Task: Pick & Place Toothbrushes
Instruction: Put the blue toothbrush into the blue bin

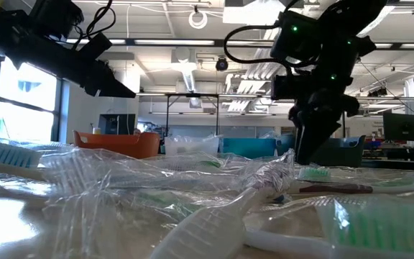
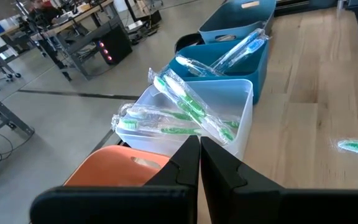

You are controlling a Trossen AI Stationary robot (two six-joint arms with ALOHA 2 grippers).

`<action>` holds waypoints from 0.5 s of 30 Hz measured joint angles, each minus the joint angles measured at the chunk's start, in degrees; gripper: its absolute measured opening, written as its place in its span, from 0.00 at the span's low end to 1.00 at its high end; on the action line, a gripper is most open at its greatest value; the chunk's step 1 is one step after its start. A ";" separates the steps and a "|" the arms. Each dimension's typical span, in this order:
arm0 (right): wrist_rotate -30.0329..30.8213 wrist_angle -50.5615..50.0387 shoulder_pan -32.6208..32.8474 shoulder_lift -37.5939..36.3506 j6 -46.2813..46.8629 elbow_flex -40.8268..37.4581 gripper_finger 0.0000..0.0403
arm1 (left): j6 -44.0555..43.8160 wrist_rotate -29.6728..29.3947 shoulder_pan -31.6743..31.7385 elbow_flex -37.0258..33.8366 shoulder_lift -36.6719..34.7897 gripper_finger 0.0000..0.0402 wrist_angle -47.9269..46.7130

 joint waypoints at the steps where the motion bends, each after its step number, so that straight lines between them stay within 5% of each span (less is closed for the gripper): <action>1: -0.67 0.50 -0.39 0.00 -0.01 0.00 0.28 | 0.00 0.00 0.01 0.00 0.00 0.02 0.00; 15: -2.77 2.79 1.65 0.14 1.84 0.00 0.28 | 0.00 0.00 -0.01 0.00 0.00 0.02 -0.01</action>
